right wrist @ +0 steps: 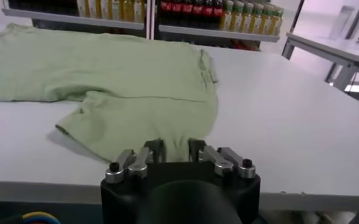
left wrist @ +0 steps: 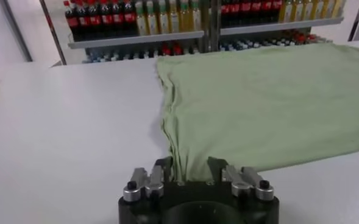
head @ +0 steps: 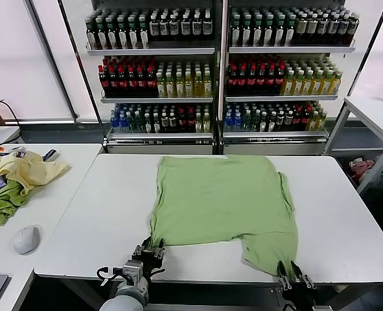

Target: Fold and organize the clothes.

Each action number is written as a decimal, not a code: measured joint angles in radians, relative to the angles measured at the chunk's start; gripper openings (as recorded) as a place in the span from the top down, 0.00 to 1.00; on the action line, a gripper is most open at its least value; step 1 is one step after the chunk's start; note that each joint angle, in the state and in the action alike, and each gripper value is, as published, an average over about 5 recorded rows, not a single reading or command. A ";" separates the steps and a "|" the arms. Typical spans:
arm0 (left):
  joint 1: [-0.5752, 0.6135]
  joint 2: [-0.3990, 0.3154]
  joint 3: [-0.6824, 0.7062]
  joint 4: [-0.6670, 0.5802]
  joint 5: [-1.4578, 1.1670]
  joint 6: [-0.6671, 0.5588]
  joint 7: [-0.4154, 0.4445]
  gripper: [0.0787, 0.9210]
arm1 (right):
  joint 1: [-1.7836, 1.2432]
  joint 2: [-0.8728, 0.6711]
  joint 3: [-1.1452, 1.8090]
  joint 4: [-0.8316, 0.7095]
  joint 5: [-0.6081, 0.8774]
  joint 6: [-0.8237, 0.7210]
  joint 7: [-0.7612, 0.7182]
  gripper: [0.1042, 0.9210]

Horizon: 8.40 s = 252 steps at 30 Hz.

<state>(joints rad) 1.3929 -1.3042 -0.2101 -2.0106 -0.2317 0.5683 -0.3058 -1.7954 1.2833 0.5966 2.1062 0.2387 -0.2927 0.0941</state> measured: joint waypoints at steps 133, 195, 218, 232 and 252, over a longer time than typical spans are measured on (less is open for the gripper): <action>-0.380 0.121 0.084 0.275 -0.160 0.008 0.018 0.95 | 0.547 -0.141 -0.064 -0.318 0.194 -0.116 -0.007 0.96; -0.290 0.204 0.036 0.061 -0.166 -0.030 -0.016 0.12 | 0.722 -0.200 -0.117 -0.302 0.184 -0.113 0.033 0.12; -0.673 0.105 0.158 0.505 -0.213 -0.007 0.007 0.12 | 1.203 -0.095 -0.366 -0.851 0.151 -0.144 -0.006 0.12; -0.750 0.077 0.195 0.665 -0.237 0.004 0.029 0.12 | 1.307 -0.013 -0.378 -1.068 0.130 -0.147 -0.041 0.14; -0.709 0.097 0.187 0.649 -0.253 0.003 0.054 0.67 | 1.274 -0.007 -0.358 -1.067 0.197 -0.181 -0.051 0.81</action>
<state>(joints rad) 0.6836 -1.2068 -0.0229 -1.3613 -0.4845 0.5717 -0.2521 -0.5213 1.2761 0.2383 1.0397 0.4353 -0.4739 0.0431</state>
